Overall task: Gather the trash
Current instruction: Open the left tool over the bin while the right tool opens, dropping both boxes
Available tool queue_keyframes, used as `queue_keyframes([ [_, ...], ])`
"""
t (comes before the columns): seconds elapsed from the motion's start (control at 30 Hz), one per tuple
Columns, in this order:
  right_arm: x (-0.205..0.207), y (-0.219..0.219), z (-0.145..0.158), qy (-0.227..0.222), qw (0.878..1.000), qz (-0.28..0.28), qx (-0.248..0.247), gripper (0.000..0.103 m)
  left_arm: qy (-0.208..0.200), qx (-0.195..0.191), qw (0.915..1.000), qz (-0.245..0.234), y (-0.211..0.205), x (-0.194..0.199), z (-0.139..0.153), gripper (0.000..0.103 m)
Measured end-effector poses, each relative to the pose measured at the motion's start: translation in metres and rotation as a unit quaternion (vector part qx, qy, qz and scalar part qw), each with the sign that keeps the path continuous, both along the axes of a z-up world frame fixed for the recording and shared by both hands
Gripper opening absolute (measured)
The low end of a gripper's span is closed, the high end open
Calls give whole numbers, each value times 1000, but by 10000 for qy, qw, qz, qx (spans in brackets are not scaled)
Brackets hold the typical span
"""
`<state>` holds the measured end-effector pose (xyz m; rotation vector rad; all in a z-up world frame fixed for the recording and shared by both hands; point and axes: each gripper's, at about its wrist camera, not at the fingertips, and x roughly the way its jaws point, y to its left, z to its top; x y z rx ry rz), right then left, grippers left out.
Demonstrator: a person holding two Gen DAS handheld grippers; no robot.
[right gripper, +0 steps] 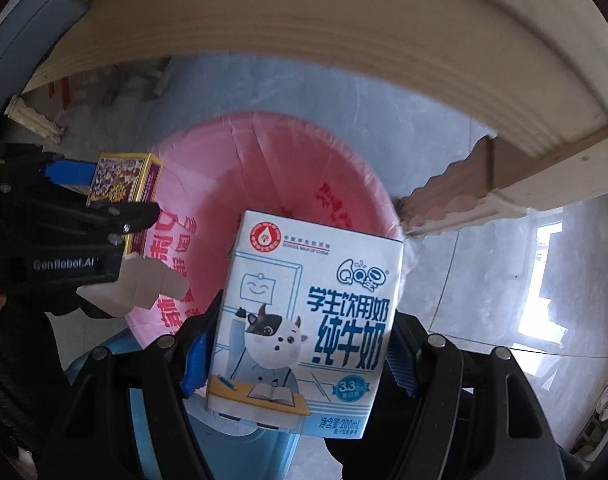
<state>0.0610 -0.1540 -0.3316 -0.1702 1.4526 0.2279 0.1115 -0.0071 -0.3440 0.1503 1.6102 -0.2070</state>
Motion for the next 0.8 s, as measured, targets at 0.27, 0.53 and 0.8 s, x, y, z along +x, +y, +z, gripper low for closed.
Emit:
queue_keyframes([
  [0.27, 2, 2, -25, 273, 9996, 82, -43, 69, 431, -158, 9987, 234, 5, 12, -24, 67],
  [0.53, 7, 12, -44, 447, 9987, 253, -53, 69, 641, -241, 9972, 312, 5, 20, -39, 68],
  [0.8, 10, 15, -44, 454, 9986, 276, -62, 80, 782, -333, 9961, 231, -2, 19, -46, 79],
])
